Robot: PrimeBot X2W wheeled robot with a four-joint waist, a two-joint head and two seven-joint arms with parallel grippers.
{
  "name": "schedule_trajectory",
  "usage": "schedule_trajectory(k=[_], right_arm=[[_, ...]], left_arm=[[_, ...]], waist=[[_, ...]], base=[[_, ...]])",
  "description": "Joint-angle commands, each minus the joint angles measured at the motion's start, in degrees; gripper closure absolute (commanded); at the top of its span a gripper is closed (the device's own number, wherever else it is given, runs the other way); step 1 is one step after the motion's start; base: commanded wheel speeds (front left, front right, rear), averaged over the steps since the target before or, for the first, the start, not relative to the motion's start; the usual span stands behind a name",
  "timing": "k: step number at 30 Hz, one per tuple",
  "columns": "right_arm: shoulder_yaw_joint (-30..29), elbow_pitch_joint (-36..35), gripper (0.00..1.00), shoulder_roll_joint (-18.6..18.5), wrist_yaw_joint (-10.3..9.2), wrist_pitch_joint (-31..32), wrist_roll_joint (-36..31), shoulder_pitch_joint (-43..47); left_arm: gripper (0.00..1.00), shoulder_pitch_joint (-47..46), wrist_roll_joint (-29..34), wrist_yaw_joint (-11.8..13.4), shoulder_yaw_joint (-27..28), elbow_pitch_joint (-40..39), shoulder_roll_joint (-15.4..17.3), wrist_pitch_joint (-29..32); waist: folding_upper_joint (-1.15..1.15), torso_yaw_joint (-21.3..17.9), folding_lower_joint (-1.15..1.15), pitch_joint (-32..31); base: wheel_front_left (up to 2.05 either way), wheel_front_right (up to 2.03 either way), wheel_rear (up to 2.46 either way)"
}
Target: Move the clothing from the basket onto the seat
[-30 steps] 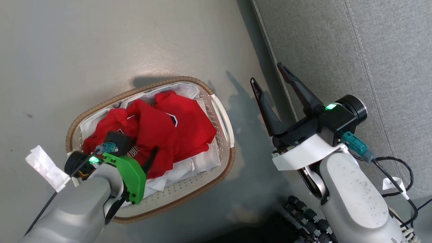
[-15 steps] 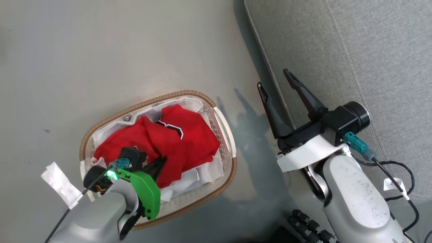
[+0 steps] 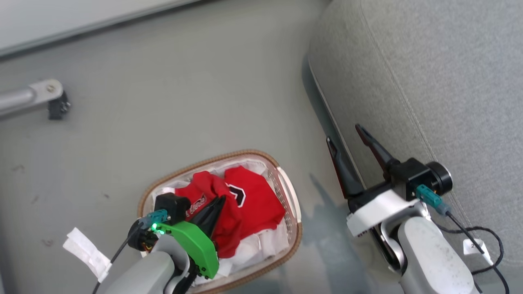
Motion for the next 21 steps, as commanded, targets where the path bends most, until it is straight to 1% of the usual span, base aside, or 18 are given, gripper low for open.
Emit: schedule_trajectory(k=[1, 7, 13, 17, 21], right_arm=[[-0.26, 0.51, 0.0, -0.22, -0.04, -0.28, -0.31, 1.71], [-0.34, 2.06, 0.0, -0.24, -0.04, -0.28, -0.25, 5.18], [0.02, 3.07, 0.0, -0.23, -0.04, -0.28, -0.04, 8.07], [0.34, 3.8, 0.0, -0.24, -0.04, -0.28, 0.26, 9.87], [0.6, 4.47, 0.0, -0.23, -0.04, -0.28, 0.39, 11.09]], left_arm=[[1.0, 2.03, 1.47, -0.16, 1.9, -1.03, -0.47, -0.2], [1.0, 7.15, 6.62, -0.16, 8.98, -5.67, -2.37, -0.21], [1.0, 10.91, 10.97, -0.16, 15.89, -11.36, -4.03, -0.22], [1.0, 12.82, 13.03, -0.16, 19.41, -15.27, -5.09, -0.22], [1.0, 13.45, 14.76, -0.16, 21.71, -18.56, -5.63, -0.22]], waist=[[0.0, 4.2, 0.0, -7.68], [0.0, 6.13, 0.0, -13.43], [0.0, 7.14, 0.0, -17.48], [0.0, 7.44, 0.0, -19.49], [0.0, 7.5, 0.0, -20.96]], base=[[0.0, 0.0, 0.0], [0.0, 0.0, 0.0], [0.0, 0.0, 0.0], [0.0, 0.0, 0.0], [0.0, 0.0, 0.0]])
